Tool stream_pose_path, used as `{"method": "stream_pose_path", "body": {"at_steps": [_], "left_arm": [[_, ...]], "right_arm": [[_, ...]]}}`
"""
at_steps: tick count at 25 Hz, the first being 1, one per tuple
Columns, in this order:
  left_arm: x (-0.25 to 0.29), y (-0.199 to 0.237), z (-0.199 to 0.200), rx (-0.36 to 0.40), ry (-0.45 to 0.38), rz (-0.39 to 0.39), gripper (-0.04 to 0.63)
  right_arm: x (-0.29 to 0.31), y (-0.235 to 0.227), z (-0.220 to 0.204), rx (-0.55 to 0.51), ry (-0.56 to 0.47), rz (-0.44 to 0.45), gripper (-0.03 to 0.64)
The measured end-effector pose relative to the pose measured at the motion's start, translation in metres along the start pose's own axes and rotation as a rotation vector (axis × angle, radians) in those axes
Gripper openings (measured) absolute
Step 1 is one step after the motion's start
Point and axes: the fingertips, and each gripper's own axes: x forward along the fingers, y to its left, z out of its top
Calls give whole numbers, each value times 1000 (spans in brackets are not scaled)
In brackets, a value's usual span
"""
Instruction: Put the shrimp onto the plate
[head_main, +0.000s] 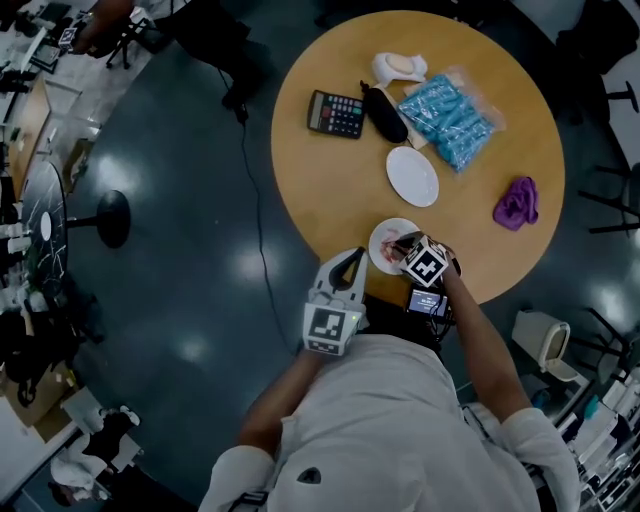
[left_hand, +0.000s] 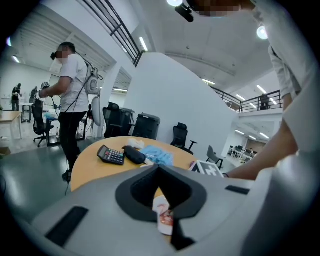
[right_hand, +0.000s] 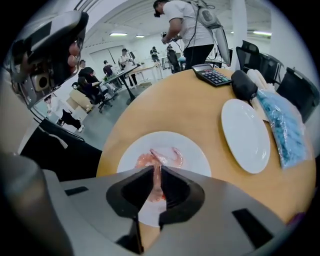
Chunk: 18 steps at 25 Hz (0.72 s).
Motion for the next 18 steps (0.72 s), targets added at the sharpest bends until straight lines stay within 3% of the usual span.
{"method": "stream_pose_path", "body": {"at_steps": [7, 14, 18], "left_arm": [[-11, -2, 0, 9, -11, -4, 8], [-15, -2, 4, 12, -25, -11, 8], [-19, -3, 9, 17, -38, -15, 8]], "right_arm": [[3, 1, 1, -25, 31, -29, 55], [-7, -1, 6, -4, -10, -55, 86], [-44, -10, 18, 40, -131, -123, 81]]}}
